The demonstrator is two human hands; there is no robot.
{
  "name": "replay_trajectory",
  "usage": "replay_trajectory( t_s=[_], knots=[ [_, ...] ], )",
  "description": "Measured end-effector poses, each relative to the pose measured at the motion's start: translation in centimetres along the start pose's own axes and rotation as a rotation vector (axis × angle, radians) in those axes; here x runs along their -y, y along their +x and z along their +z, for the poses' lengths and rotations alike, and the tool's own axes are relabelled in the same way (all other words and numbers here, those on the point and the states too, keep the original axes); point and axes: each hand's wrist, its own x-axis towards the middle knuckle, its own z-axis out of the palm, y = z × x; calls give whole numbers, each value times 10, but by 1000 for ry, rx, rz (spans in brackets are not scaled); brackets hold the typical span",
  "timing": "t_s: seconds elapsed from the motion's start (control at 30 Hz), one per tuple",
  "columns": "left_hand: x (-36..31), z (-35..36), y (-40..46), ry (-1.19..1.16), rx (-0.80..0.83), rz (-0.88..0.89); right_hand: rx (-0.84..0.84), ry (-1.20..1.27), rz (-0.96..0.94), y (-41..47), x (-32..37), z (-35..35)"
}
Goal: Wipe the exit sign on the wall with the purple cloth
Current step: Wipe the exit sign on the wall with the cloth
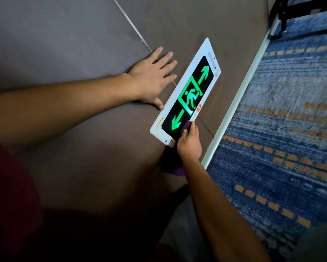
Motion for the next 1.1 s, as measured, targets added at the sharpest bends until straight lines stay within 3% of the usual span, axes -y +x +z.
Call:
replay_trajectory(
  t_s=[0.4, 0.67, 0.9, 1.1],
  knots=[
    [0, 0, 0, -23, 15, -23, -37, -63, 3, -62, -13, 21],
    [-2, 3, 4, -35, 6, -31, -11, -52, 26, -32, -5, 9],
    [-4, 1, 8, -26, 6, -41, -48, -2, 74, -67, -1, 22],
    [-5, 0, 7, -45, 16, -52, -107, 36, -22, -101, 7, 31]
  ],
)
